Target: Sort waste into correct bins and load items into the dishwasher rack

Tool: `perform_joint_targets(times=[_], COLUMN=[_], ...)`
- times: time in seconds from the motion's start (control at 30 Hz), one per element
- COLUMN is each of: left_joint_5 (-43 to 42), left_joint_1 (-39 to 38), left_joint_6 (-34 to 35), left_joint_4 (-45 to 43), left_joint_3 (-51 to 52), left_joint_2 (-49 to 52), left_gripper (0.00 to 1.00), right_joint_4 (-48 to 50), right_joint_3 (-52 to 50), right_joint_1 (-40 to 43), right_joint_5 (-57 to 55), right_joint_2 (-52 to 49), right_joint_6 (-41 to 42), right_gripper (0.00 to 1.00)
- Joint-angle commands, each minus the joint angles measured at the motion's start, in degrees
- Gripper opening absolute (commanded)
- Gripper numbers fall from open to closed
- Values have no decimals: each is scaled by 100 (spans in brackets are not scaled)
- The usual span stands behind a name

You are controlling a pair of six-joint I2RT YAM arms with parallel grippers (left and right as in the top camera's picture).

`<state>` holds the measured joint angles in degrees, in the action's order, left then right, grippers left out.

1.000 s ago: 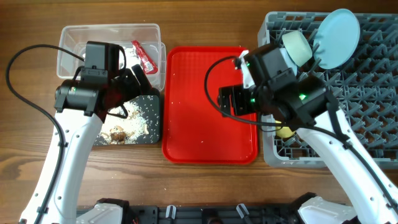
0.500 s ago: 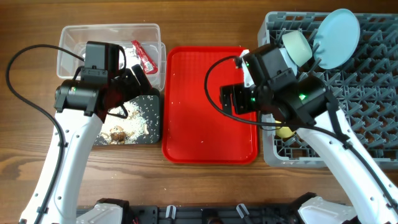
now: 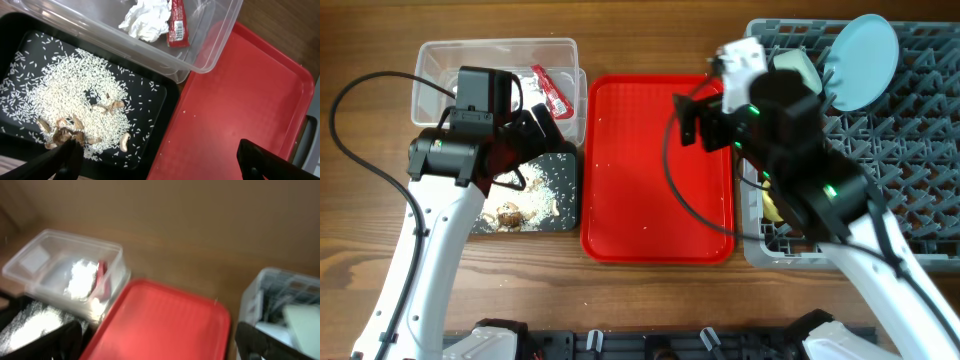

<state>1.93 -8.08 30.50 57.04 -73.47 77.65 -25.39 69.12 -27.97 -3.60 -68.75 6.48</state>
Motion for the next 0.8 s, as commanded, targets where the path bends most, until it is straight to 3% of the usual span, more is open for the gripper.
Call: perform_joint_targets(times=[0.0, 0.1, 0.43, 0.77], left_joint_5=[96, 96, 96, 96], left_joint_1=[48, 48, 48, 48], left_joint_6=[-7, -7, -7, -4], left_joint_4=[4, 7, 7, 7], left_joint_3=[-79, -79, -79, -79], left_joint_2=[-103, -103, -103, -103], left_gripper=[100, 100, 100, 100], right_joint_4=[658, 1154, 2817, 2817], right_joint_3=[-990, -1869, -4959, -6238], right_joint_1=[509, 848, 1056, 1080], right_joint_5=[640, 1128, 1119, 1189], right_joint_2=[785, 1462, 4183, 5668], right_joint_6=[-350, -354, -640, -632], right_gripper=[100, 100, 100, 100])
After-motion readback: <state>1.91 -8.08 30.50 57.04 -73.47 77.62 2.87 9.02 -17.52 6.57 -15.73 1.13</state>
